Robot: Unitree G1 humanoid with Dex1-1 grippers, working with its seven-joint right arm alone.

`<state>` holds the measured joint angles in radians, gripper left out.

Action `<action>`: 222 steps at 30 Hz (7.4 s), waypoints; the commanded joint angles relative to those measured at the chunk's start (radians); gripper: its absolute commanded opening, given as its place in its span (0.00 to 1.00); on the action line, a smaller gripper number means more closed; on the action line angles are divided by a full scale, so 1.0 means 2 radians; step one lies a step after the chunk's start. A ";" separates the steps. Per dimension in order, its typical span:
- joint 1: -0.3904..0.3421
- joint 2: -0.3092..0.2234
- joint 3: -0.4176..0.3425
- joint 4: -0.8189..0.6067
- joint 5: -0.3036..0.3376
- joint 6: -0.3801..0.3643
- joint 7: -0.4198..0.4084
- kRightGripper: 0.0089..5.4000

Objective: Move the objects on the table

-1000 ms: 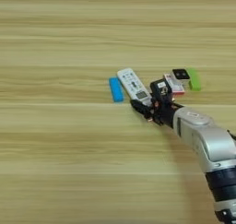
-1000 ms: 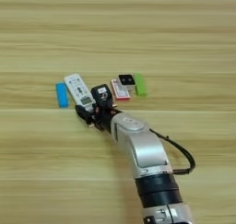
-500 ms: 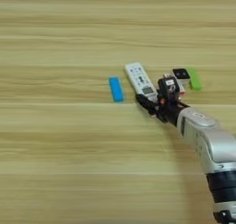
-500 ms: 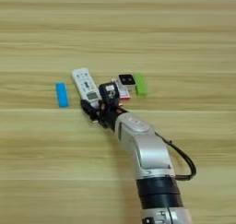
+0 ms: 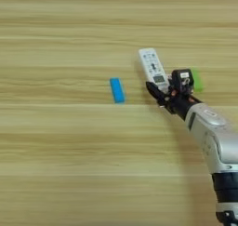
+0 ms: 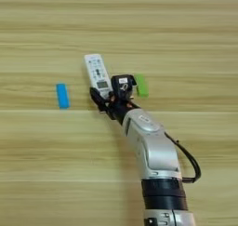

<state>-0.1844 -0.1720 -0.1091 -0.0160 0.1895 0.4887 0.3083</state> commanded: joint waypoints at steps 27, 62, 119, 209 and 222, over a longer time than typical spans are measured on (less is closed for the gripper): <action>-0.068 -0.025 -0.134 0.005 0.014 -0.062 -0.134 0.54; -0.097 -0.073 -0.114 0.161 -0.004 -0.034 -0.130 0.54; -0.103 -0.074 -0.125 0.171 0.012 -0.022 -0.131 1.00; -0.135 -0.049 -0.040 0.191 -0.019 -0.098 -0.065 1.00; -0.138 -0.049 -0.043 0.197 -0.017 -0.092 -0.060 1.00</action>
<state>-0.3749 -0.2397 -0.1863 0.4150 0.1542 0.3221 0.1868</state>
